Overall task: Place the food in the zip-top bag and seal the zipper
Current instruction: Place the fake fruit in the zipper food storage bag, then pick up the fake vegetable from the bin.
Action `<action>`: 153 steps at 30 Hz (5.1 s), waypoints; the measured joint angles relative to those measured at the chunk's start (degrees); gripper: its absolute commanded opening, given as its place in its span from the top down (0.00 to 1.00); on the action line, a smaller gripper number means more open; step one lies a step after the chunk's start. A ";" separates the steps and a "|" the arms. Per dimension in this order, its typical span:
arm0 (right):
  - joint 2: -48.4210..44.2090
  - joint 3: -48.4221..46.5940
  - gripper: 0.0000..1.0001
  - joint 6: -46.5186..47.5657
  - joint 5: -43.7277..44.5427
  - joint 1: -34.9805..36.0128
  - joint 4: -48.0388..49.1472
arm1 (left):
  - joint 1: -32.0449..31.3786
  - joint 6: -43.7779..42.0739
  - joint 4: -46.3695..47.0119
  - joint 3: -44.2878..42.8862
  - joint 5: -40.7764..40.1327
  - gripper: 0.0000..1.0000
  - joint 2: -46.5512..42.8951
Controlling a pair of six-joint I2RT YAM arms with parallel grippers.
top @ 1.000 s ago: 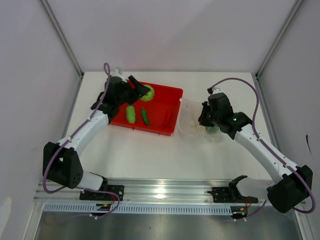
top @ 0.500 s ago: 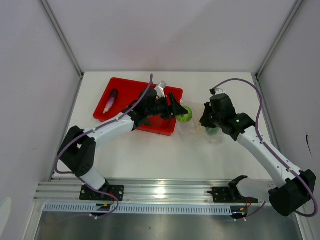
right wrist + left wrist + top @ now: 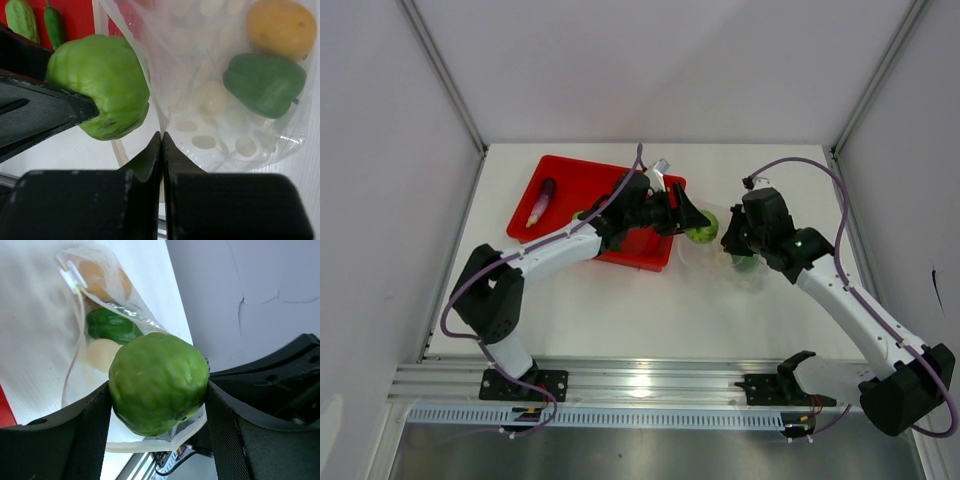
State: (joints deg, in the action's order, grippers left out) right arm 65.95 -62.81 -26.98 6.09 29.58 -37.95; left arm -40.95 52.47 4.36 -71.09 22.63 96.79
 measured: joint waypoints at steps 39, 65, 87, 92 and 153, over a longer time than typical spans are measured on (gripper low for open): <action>-2.95 -0.46 1.00 0.04 0.87 -1.09 -1.49 | -2.64 -9.68 -5.38 1.57 -13.60 0.01 -5.53; -2.19 -0.46 1.00 0.04 0.94 -1.38 -1.64 | 27.76 -7.13 -25.11 -8.41 -25.92 0.00 -1.18; 1.22 -0.66 1.00 0.26 0.50 -1.49 -1.16 | 36.11 -9.44 -33.22 -18.69 -30.84 0.00 13.07; 1.22 -0.72 1.00 0.70 0.57 -1.55 -1.20 | 36.26 -19.34 -30.29 -18.71 -31.41 0.00 13.09; -0.35 2.95 1.00 2.05 -3.80 -2.82 4.02 | 37.16 -51.06 -45.97 -37.66 -33.94 0.26 33.16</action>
State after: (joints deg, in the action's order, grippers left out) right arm 65.60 -59.86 -24.93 2.28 26.76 -33.93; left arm -3.79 1.41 -41.60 -108.75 -11.31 129.95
